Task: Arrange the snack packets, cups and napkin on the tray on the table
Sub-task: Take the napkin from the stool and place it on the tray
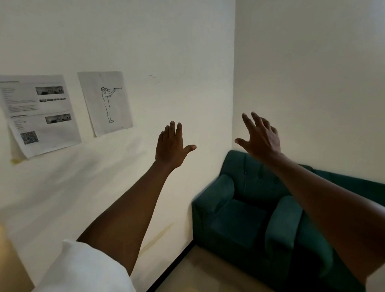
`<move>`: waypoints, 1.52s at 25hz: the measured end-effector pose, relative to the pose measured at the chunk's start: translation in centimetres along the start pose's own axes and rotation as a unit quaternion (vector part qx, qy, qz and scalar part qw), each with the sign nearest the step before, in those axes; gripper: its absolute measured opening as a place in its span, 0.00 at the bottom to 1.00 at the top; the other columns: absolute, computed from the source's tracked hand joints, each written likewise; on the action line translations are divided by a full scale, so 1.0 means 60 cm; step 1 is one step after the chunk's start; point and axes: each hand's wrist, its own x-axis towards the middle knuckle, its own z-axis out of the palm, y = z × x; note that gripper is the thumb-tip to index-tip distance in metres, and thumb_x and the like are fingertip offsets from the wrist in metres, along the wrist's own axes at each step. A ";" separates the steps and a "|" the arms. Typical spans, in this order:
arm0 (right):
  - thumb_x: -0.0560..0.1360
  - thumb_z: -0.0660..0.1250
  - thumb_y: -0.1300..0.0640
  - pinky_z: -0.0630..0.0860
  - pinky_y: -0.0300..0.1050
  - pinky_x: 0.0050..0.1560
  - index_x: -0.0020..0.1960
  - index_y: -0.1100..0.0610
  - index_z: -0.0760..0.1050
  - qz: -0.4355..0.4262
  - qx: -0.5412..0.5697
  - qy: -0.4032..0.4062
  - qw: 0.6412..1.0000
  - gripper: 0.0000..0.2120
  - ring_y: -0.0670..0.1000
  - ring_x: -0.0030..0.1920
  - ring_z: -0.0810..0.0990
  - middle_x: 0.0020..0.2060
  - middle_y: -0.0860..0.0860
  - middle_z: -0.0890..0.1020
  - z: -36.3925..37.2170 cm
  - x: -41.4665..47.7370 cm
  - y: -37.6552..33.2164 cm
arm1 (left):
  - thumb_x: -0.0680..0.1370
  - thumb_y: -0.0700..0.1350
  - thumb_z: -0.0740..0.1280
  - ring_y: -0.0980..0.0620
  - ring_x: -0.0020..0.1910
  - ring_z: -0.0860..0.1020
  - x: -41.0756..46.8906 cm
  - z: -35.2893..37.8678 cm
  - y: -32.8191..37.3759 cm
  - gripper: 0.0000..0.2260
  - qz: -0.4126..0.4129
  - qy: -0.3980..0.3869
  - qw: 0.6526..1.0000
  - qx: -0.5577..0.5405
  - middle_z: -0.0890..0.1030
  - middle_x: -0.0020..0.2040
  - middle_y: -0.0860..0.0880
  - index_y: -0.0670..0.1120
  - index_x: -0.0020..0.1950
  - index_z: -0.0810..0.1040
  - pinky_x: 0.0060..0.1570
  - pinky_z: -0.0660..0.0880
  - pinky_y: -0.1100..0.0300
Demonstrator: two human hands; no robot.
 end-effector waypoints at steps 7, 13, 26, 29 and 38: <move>0.79 0.68 0.38 0.69 0.61 0.74 0.84 0.48 0.53 -0.012 0.009 -0.087 0.996 0.41 0.60 0.80 0.63 0.82 0.55 0.59 0.143 -0.021 0.005 | 0.81 0.66 0.61 0.38 0.83 0.56 -0.012 0.176 0.001 0.42 -0.007 -0.034 0.999 -0.015 0.53 0.84 0.39 0.42 0.84 0.52 0.81 0.57 0.46; 0.78 0.68 0.39 0.69 0.60 0.74 0.83 0.49 0.56 -0.024 0.039 -0.214 0.976 0.39 0.60 0.79 0.65 0.81 0.54 0.64 0.440 -0.134 0.002 | 0.81 0.66 0.61 0.38 0.82 0.56 -0.140 0.464 -0.034 0.42 -0.034 -0.191 0.981 -0.019 0.53 0.84 0.38 0.41 0.84 0.52 0.81 0.56 0.46; 0.83 0.66 0.50 0.73 0.61 0.70 0.83 0.50 0.60 0.010 0.093 -0.548 0.831 0.31 0.59 0.80 0.63 0.83 0.52 0.61 0.962 -0.817 -0.045 | 0.82 0.60 0.64 0.39 0.83 0.56 -0.798 0.990 -0.040 0.38 -0.157 -0.493 0.852 -0.080 0.55 0.84 0.38 0.41 0.84 0.52 0.81 0.58 0.47; 0.83 0.66 0.53 0.76 0.63 0.67 0.82 0.50 0.61 -0.005 0.071 -0.569 0.820 0.30 0.61 0.79 0.64 0.83 0.52 0.59 1.030 -0.882 -0.054 | 0.82 0.59 0.64 0.41 0.84 0.54 -0.848 1.049 -0.041 0.38 -0.154 -0.502 0.849 -0.061 0.55 0.84 0.38 0.40 0.84 0.52 0.82 0.57 0.46; 0.81 0.69 0.56 0.77 0.58 0.67 0.67 0.59 0.76 0.153 0.162 -0.466 0.856 0.16 0.62 0.70 0.71 0.73 0.58 0.69 1.097 -0.904 -0.080 | 0.83 0.58 0.64 0.42 0.84 0.53 -0.859 1.087 -0.042 0.37 -0.144 -0.451 0.879 -0.057 0.54 0.84 0.40 0.42 0.84 0.52 0.82 0.55 0.48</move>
